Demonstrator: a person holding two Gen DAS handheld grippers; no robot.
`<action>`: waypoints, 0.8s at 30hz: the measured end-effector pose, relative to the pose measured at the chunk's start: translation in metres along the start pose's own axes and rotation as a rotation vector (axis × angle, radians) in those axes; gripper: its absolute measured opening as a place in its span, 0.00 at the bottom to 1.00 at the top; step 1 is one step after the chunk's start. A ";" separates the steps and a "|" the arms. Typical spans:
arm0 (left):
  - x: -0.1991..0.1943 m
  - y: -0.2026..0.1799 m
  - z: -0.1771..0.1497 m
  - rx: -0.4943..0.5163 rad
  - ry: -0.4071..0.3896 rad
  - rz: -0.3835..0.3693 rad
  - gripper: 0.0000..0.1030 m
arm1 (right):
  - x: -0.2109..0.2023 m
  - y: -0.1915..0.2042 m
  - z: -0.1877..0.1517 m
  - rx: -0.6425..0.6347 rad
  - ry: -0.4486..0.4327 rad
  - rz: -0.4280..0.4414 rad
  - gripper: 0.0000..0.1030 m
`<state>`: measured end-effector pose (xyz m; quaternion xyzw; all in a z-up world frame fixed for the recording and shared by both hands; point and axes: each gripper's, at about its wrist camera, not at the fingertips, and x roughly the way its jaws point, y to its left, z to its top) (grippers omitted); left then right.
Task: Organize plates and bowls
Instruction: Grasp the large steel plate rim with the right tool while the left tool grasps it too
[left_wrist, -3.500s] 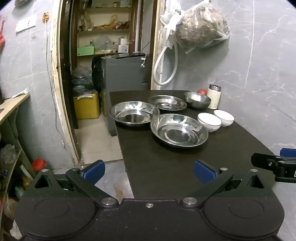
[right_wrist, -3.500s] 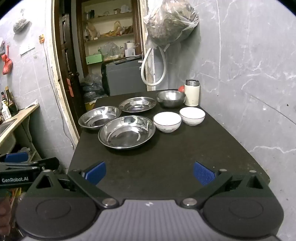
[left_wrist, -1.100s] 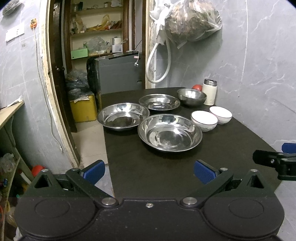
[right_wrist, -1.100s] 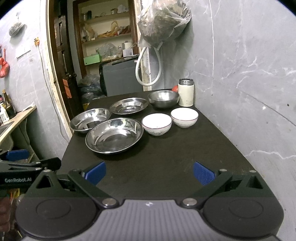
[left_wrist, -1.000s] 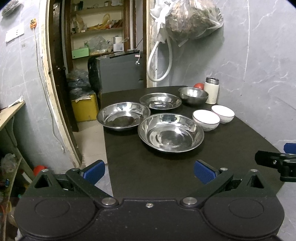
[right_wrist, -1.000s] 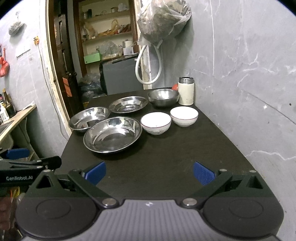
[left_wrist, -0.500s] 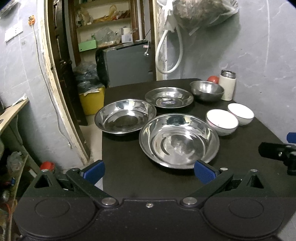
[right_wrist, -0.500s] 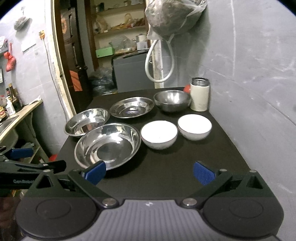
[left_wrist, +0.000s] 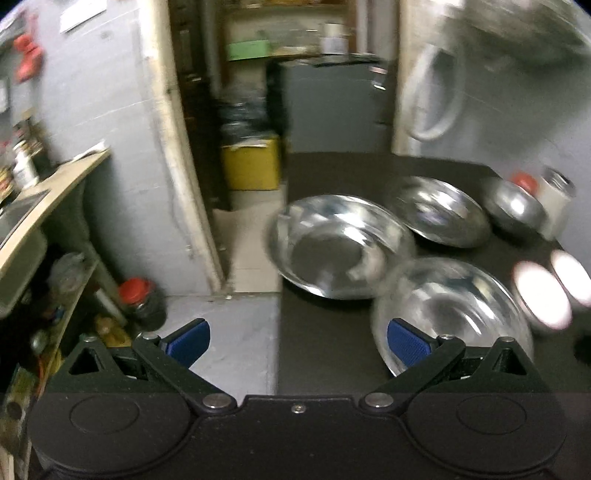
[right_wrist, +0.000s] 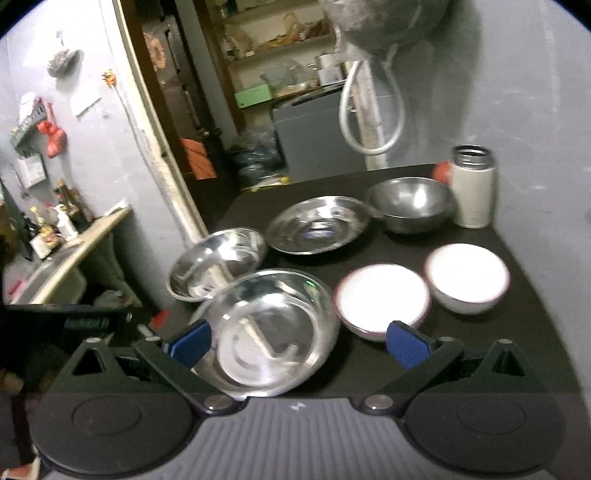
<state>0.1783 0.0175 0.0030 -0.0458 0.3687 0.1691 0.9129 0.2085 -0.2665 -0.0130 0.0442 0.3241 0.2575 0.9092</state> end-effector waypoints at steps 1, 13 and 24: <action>0.006 0.008 0.008 -0.022 0.000 0.008 0.99 | 0.007 0.002 0.005 -0.003 0.002 0.012 1.00; 0.113 0.068 0.068 -0.096 0.101 -0.108 0.97 | 0.102 0.063 0.050 -0.117 0.068 -0.077 1.00; 0.164 0.085 0.071 -0.037 0.124 -0.298 0.75 | 0.176 0.083 0.064 -0.009 0.131 -0.146 1.00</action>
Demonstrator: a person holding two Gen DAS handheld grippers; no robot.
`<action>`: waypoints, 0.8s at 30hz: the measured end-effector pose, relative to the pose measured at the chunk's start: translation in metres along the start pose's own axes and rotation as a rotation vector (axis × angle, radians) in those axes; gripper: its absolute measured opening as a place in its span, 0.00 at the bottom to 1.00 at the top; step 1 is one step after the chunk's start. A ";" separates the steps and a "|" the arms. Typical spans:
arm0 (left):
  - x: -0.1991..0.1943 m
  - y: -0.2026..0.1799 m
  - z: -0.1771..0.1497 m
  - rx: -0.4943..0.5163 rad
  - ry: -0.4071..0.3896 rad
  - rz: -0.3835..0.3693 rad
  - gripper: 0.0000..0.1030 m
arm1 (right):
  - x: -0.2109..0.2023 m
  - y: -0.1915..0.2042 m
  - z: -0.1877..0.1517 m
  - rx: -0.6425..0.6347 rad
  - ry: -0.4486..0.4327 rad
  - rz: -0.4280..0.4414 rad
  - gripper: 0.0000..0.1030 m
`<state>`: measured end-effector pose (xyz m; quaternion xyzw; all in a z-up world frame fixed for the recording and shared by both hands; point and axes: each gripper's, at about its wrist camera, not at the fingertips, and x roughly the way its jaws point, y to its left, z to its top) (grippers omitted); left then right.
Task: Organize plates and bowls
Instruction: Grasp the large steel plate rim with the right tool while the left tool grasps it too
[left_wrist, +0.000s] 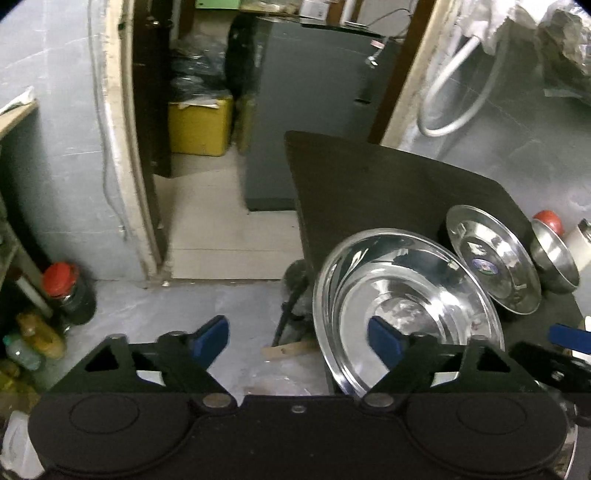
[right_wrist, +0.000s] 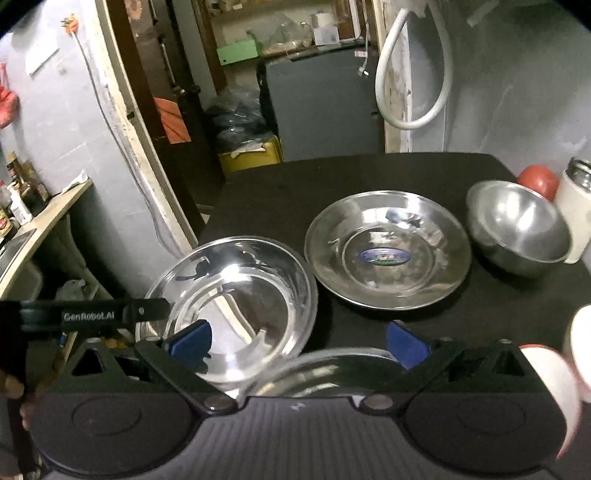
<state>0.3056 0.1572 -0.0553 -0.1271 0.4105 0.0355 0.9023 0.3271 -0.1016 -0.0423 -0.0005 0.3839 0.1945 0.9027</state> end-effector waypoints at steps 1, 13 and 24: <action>0.002 0.001 0.000 0.003 0.005 -0.017 0.73 | 0.004 0.001 0.001 0.008 0.005 -0.001 1.00; 0.012 0.016 -0.003 -0.036 0.056 -0.128 0.35 | 0.037 0.004 0.012 0.073 0.057 -0.002 0.81; 0.013 0.012 -0.005 -0.008 0.069 -0.161 0.13 | 0.048 0.007 0.012 0.078 0.101 -0.037 0.37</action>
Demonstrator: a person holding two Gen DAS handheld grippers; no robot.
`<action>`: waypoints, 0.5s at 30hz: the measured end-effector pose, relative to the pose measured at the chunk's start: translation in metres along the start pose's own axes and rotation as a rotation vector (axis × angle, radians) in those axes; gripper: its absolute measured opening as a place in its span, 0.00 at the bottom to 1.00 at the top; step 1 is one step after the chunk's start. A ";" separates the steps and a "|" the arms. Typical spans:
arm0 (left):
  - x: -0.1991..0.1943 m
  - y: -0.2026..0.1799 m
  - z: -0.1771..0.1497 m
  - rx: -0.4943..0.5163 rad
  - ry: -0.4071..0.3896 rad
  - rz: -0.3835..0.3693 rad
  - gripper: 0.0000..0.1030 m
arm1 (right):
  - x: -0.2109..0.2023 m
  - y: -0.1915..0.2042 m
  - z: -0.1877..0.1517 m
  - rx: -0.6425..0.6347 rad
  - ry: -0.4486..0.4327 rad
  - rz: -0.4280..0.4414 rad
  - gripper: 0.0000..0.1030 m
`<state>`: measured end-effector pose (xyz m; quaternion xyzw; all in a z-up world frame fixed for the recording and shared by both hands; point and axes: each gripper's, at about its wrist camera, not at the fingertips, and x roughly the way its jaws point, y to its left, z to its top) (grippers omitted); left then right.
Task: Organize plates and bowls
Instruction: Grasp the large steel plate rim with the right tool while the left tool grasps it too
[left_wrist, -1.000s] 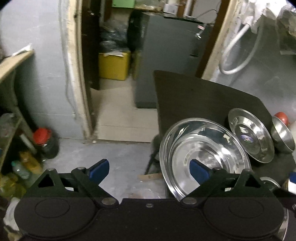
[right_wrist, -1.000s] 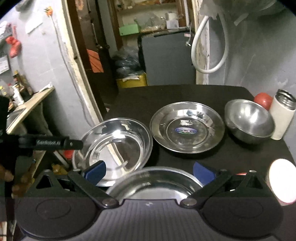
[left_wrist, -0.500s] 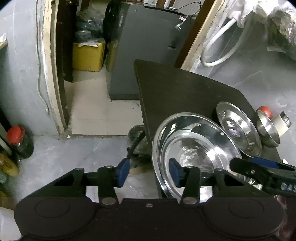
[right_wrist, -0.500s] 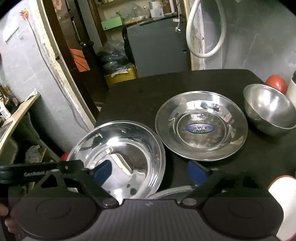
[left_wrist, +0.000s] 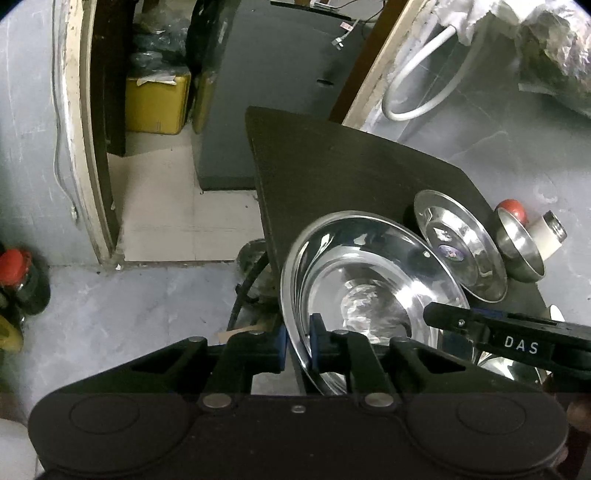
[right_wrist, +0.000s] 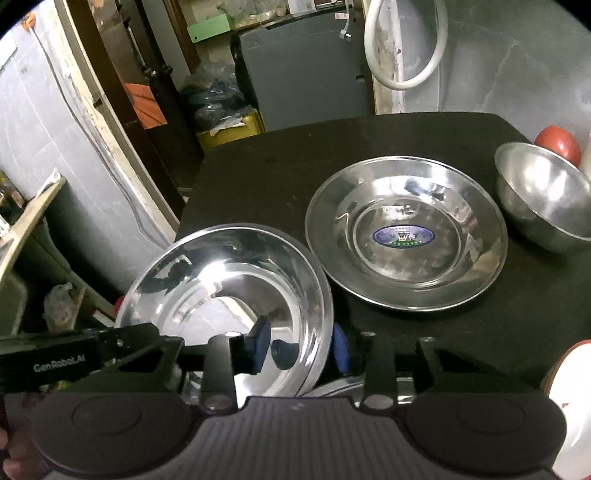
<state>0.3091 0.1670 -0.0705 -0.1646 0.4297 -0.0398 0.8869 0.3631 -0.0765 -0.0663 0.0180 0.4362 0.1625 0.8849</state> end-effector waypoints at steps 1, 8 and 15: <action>0.000 0.000 0.000 0.000 -0.001 0.004 0.13 | 0.000 0.000 0.000 0.001 -0.001 -0.002 0.32; -0.009 0.002 -0.001 -0.013 -0.022 0.031 0.11 | -0.004 -0.002 0.000 0.020 -0.006 0.019 0.19; -0.029 0.000 0.002 -0.030 -0.072 0.058 0.11 | -0.020 0.002 0.006 -0.002 -0.053 0.080 0.19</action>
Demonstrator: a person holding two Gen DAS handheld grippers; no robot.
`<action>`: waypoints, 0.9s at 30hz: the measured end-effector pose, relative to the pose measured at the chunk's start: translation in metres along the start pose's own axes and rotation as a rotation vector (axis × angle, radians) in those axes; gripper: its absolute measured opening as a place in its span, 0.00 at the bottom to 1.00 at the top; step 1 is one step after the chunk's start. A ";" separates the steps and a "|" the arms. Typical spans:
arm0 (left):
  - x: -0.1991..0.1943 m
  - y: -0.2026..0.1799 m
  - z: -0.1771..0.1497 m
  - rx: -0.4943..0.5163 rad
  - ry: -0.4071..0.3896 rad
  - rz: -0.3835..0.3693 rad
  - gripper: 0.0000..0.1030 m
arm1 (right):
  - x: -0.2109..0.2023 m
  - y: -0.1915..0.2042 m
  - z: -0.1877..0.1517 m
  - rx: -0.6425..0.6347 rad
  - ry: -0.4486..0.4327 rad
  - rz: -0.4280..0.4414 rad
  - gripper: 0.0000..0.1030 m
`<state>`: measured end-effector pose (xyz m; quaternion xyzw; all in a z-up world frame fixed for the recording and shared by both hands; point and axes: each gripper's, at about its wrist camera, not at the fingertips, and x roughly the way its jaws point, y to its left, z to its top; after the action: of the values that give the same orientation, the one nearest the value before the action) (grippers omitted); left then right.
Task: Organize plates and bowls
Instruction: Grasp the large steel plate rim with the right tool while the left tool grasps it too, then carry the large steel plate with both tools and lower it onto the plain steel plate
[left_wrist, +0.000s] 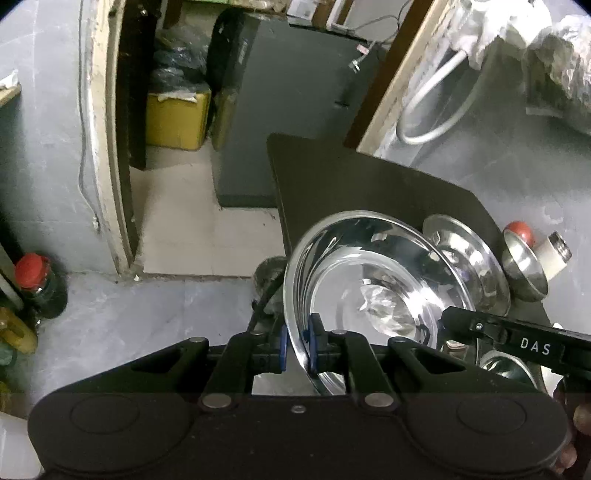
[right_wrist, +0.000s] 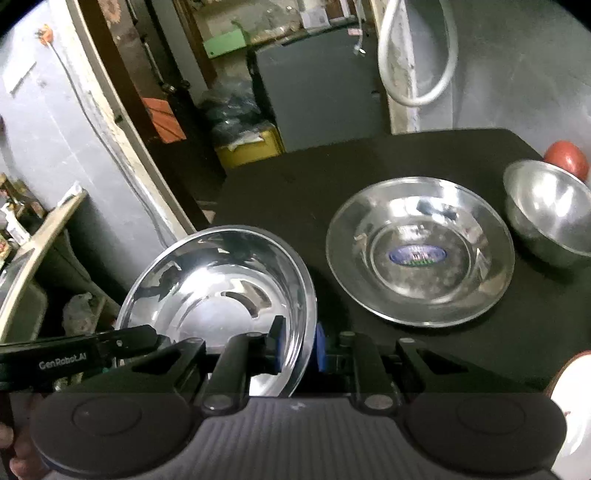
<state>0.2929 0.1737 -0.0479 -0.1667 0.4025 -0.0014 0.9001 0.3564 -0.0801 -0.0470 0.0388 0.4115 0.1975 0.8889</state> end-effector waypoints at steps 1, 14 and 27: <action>-0.003 -0.002 0.001 -0.001 -0.011 0.005 0.11 | -0.003 0.000 0.002 -0.002 -0.007 0.009 0.19; -0.023 -0.065 -0.013 0.030 -0.031 -0.042 0.14 | -0.066 -0.045 -0.010 0.007 -0.052 0.003 0.19; -0.018 -0.118 -0.058 0.127 0.074 -0.057 0.14 | -0.115 -0.077 -0.061 0.019 -0.007 -0.079 0.20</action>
<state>0.2537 0.0470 -0.0351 -0.1208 0.4295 -0.0588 0.8930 0.2683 -0.2006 -0.0227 0.0315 0.4113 0.1580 0.8972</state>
